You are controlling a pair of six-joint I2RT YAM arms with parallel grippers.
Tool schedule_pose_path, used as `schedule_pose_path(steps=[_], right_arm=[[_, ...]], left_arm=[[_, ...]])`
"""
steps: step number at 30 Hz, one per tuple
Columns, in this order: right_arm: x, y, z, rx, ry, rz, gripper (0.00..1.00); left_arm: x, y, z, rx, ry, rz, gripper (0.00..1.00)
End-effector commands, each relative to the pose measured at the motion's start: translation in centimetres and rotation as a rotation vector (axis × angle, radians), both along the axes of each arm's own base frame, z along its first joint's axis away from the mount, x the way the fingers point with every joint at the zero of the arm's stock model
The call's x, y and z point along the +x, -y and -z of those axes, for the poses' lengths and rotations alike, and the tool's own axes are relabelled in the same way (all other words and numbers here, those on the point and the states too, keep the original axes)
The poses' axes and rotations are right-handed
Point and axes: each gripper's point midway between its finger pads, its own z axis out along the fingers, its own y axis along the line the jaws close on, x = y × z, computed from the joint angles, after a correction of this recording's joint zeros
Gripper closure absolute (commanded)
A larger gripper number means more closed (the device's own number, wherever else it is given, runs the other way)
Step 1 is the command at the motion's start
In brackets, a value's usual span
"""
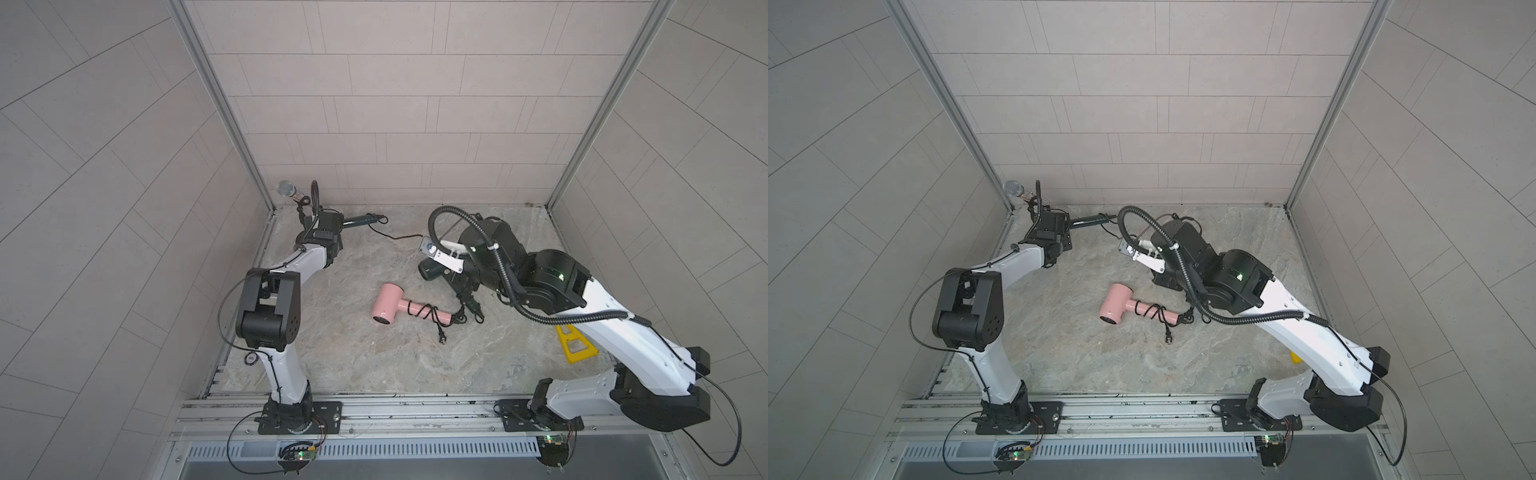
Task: Wrap the cord around the hair dryer
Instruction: Wrap the power cord around the hair dryer.
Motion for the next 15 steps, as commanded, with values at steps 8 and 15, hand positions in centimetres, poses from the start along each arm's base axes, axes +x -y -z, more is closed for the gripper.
schedule_pose_path(steps=[8,15], right_arm=[[9.8,0.2,-6.7,0.112,0.061,0.022,1.0],[11.4,-1.4,-6.0,0.162,0.012,0.029,1.0]], left_arm=[[-2.6,6.6,-4.0,0.218,0.008,0.309,1.0],[-2.3,8.9,-3.2,0.145,-0.051,0.321,1.0]])
